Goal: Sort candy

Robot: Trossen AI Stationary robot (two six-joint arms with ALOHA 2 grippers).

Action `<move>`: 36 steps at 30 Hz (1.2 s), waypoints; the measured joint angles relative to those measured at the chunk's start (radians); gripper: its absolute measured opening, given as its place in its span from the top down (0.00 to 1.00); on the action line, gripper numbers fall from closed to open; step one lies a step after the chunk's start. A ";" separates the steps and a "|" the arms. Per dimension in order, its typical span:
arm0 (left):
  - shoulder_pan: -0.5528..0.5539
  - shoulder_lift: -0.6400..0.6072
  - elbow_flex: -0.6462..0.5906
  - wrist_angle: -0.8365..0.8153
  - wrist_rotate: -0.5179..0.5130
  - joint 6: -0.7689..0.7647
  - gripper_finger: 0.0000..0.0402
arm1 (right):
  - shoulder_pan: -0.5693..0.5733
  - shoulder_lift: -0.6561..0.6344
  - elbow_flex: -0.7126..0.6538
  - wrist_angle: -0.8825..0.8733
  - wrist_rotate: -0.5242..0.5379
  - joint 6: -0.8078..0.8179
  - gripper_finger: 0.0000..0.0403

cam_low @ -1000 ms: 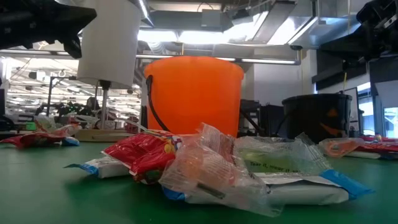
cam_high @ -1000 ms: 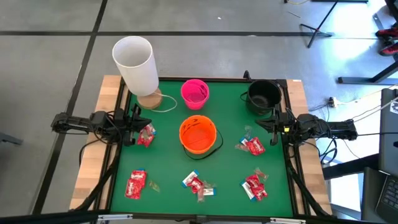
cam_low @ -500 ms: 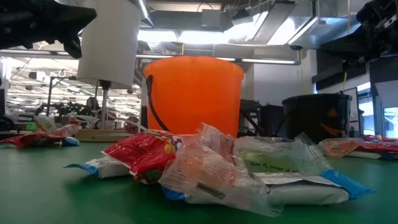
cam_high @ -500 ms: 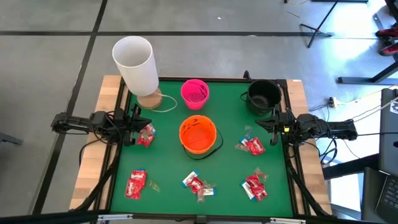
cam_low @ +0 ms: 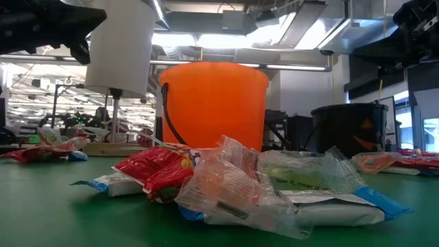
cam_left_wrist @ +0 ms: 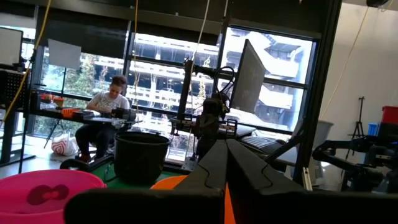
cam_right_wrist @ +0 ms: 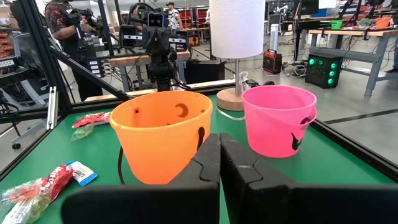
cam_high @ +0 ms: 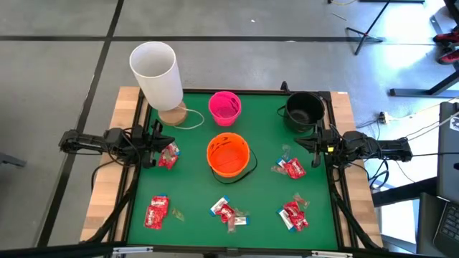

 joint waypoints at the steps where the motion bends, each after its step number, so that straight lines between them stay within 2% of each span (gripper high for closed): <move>1: 0.000 0.000 0.000 0.000 0.000 0.000 1.00 | 0.000 0.000 0.000 0.000 0.000 0.000 1.00; 27: 0.000 0.000 0.000 0.039 0.000 0.000 1.00 | 0.000 0.000 0.000 0.000 0.000 0.000 1.00; 30: 0.000 0.000 0.000 0.049 -0.050 0.000 1.00 | 0.000 0.000 0.000 0.000 0.000 0.000 1.00; 34: 0.000 0.000 0.000 0.059 -0.208 0.000 1.00 | 0.000 0.000 0.000 0.000 0.000 0.000 1.00; 36: 0.000 0.000 0.000 0.059 -0.223 0.022 1.00 | 0.000 0.000 0.000 0.000 0.000 0.000 1.00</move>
